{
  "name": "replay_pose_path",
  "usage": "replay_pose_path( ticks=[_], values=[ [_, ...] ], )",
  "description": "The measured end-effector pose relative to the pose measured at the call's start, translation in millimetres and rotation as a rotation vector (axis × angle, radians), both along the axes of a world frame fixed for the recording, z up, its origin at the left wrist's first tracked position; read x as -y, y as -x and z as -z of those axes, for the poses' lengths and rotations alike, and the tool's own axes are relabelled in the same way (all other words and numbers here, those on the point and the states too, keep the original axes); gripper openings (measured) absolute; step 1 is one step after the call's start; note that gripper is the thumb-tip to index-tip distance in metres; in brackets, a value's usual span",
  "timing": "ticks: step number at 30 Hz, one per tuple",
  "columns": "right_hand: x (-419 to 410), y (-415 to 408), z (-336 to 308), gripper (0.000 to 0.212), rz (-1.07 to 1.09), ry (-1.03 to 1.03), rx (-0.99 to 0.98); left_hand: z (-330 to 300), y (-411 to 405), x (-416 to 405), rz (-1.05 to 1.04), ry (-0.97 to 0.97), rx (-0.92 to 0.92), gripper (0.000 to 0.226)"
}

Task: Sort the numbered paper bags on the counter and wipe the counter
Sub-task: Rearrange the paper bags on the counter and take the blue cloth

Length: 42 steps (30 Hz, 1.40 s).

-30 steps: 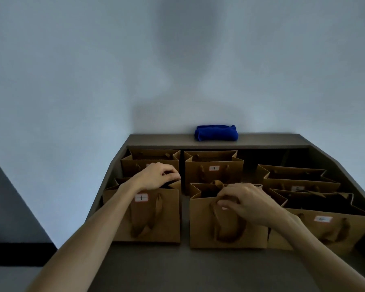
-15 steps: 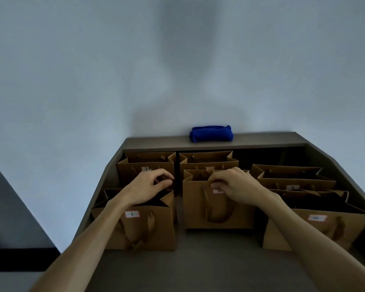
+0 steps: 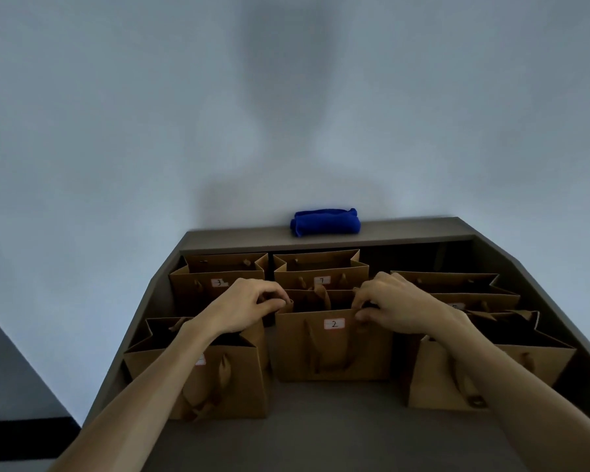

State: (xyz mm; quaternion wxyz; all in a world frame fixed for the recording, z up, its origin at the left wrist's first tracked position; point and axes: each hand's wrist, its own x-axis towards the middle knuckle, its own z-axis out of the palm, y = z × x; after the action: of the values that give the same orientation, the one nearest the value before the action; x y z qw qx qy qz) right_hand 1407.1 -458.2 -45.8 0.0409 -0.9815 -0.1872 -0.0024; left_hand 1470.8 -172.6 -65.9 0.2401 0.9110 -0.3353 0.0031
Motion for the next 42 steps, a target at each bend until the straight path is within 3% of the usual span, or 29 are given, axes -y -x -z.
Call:
replay_pose_path(
  ticks=[9,15,33,42],
  values=[
    [4,-14,0,0.022,0.069,-0.074,-0.01,-3,-15,17,-0.063,-0.028,-0.09,0.029],
    [-12,-22,0,0.021,0.027,-0.16,0.054,-12,-19,14,-0.127,-0.079,-0.003,0.023],
    [-154,-58,13,0.022,-0.299,-0.37,0.01,-14,-3,-125,-0.531,-0.116,0.027,0.016],
    [-177,-71,21,0.024,-0.327,-0.442,-0.011,-10,-12,-131,-0.566,-0.078,0.186,0.009]
  ],
)
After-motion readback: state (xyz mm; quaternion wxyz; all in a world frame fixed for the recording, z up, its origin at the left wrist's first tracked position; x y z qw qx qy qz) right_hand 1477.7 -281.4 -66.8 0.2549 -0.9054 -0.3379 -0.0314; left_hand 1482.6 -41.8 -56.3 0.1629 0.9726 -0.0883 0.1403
